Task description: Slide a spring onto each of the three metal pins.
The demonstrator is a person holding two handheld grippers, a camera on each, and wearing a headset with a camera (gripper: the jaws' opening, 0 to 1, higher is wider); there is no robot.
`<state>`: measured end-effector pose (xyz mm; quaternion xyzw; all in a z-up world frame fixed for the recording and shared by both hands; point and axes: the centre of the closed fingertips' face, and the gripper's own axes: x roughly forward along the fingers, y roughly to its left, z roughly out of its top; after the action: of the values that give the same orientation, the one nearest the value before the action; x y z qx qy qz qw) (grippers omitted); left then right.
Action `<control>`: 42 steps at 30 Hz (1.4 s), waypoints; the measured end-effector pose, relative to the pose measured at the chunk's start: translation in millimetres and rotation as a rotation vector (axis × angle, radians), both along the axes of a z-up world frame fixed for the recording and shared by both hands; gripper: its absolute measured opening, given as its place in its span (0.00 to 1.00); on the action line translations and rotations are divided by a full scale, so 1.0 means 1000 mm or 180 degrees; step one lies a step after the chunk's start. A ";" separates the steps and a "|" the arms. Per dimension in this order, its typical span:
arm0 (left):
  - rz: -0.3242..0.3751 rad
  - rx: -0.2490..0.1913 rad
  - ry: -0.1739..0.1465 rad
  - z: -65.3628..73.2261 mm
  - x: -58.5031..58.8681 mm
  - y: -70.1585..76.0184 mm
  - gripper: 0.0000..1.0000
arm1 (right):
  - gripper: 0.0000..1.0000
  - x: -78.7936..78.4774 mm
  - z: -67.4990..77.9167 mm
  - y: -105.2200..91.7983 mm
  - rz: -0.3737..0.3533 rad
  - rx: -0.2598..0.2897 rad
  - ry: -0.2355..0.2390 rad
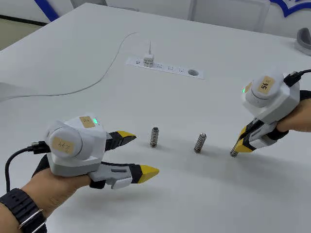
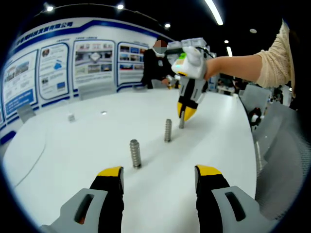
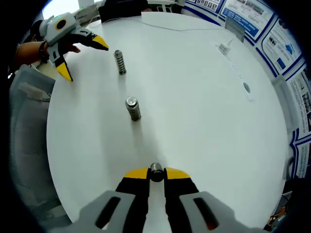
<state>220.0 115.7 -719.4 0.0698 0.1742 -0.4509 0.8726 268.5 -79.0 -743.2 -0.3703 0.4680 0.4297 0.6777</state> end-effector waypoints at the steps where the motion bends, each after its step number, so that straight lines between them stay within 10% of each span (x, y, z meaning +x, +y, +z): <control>1: 0.0000 -0.0004 -0.0002 0.000 0.000 0.000 0.60 | 0.13 0.000 0.000 0.000 -0.0002 0.0016 -0.0008; 20: -0.0026 0.0001 0.0002 0.000 0.005 -0.003 0.62 | 0.29 -0.014 0.009 -0.005 -0.0238 0.0428 -0.0149; 42: 0.0009 0.0019 0.0032 -0.002 0.005 0.001 0.65 | 0.54 -0.031 0.020 -0.012 -0.0480 0.1266 -0.0731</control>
<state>225.5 116.7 -721.0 0.0699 0.1801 -0.4495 0.8721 237.0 -91.3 -723.0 -0.2400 0.3204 0.4167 0.8162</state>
